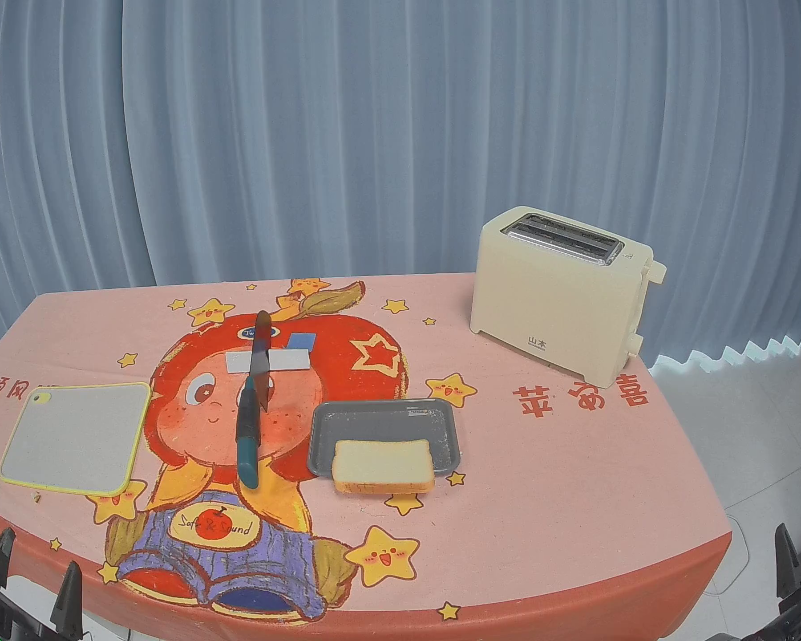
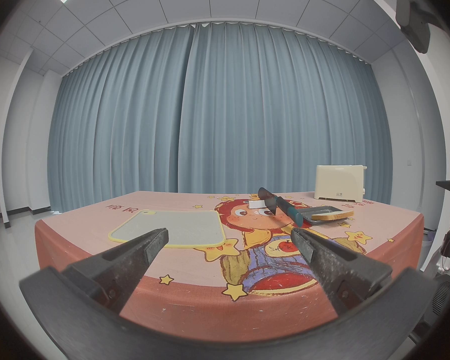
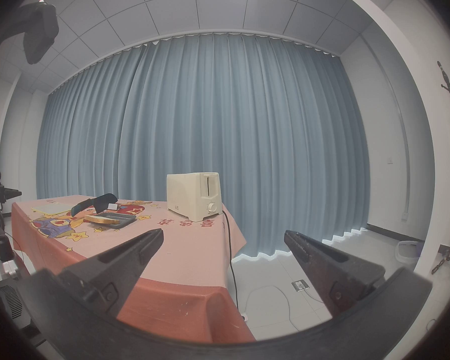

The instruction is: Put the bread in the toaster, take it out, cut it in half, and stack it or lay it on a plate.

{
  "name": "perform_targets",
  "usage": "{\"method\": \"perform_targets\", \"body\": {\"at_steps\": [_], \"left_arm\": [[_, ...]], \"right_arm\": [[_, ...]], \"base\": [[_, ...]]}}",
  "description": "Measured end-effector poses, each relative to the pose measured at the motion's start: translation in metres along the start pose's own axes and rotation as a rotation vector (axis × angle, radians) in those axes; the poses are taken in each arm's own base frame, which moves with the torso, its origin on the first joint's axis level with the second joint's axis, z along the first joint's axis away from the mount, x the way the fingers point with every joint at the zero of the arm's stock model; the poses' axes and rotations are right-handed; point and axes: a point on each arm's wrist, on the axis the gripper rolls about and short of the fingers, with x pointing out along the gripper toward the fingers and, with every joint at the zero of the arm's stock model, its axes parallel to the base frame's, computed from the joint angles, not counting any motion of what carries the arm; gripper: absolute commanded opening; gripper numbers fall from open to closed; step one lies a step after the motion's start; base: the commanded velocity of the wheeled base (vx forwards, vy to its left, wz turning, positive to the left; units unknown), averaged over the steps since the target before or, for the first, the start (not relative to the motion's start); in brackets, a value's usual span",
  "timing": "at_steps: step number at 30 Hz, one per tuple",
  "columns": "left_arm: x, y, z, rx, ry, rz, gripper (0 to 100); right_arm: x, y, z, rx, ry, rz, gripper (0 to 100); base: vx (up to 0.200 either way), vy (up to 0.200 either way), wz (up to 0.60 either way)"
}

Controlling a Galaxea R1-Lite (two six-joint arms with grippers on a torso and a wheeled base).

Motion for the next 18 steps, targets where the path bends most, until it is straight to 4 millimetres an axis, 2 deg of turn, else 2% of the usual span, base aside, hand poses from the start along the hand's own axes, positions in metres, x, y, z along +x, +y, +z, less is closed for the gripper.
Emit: {"method": "perform_targets", "body": {"at_steps": [18], "left_arm": [[0.0,0.0,0.0,0.0,0.0,0.0,100]], "right_arm": [[0.0,0.0001,-0.0001,-0.027,0.0,0.004,100]], "base": [[0.0,0.0,0.0]]}}
